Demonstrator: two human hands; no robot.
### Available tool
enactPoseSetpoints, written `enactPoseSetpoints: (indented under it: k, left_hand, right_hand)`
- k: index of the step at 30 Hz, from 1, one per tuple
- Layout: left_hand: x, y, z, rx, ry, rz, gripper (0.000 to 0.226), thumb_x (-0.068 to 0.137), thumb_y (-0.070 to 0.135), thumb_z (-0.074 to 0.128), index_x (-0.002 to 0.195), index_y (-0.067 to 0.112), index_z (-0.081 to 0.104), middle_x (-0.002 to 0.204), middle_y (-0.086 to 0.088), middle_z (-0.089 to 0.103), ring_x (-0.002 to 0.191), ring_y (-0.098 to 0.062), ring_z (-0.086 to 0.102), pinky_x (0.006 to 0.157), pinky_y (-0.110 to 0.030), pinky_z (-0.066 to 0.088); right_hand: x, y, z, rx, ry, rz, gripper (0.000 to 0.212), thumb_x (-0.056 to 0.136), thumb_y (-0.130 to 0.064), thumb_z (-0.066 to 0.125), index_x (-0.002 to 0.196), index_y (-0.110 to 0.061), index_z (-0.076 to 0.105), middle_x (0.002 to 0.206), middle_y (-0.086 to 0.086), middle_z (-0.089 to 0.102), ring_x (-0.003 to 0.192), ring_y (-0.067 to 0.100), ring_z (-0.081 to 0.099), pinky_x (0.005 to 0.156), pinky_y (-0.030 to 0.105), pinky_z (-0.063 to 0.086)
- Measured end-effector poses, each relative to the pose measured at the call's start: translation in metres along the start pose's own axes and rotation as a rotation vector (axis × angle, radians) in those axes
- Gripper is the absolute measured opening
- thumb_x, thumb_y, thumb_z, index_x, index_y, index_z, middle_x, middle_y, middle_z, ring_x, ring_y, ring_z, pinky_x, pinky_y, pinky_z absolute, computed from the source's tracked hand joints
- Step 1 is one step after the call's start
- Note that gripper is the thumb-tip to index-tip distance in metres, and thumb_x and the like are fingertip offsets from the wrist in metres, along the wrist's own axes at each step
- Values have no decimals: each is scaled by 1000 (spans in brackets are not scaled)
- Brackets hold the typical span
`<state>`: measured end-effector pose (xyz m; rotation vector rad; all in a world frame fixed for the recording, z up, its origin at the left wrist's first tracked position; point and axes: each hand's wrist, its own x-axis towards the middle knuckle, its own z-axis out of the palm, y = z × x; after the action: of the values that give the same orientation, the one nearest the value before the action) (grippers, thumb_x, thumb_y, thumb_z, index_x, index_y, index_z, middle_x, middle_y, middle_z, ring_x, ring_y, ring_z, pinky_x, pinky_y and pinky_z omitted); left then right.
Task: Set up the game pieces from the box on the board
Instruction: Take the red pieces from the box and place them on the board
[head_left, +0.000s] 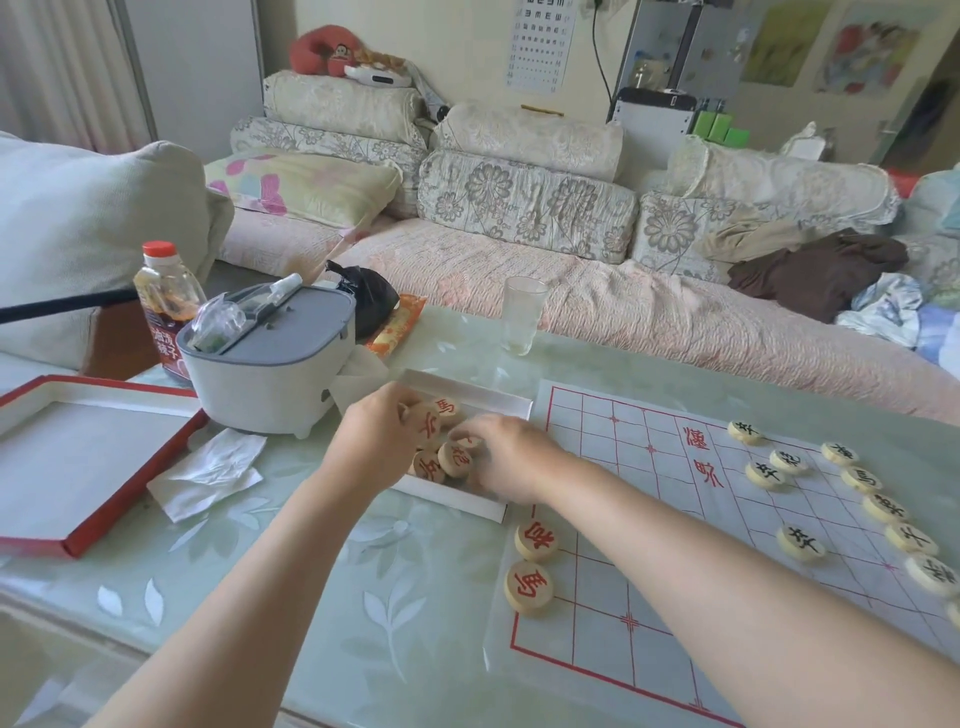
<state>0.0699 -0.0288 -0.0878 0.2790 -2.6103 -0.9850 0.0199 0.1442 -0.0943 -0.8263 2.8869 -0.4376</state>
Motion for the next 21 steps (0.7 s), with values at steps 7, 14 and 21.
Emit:
enactPoseSetpoints:
  k: [7,14,21]
  left_hand:
    - [2,-2,1,16,-43,-19,15,92,25,51,100,20,62,94,3,62,84,-18,58,68,-29,49]
    - [14,21,27,23,-87,-25,18,93,23,49,106,20,62,103,1,62,91,-18,54,75,-28,46]
    - [20,68,72,-104,-183,7,20,94,28,53,110,20,63,94,4,61,84,-17,58,69,-26,49]
  right_hand:
    - [9,1,11,-78,4,-97,59,87,-21,67,138,-41,44,141,-10,52,124,19,54,93,32,47]
    - [-4,36,-13,74,304,-45,40,87,-40,68,122,-30,51,121,-8,63,105,17,61,79,32,48]
    - [-15,141,-40,128,391,262,25,86,-41,65,109,-30,62,113,-4,64,105,19,60,88,35,50]
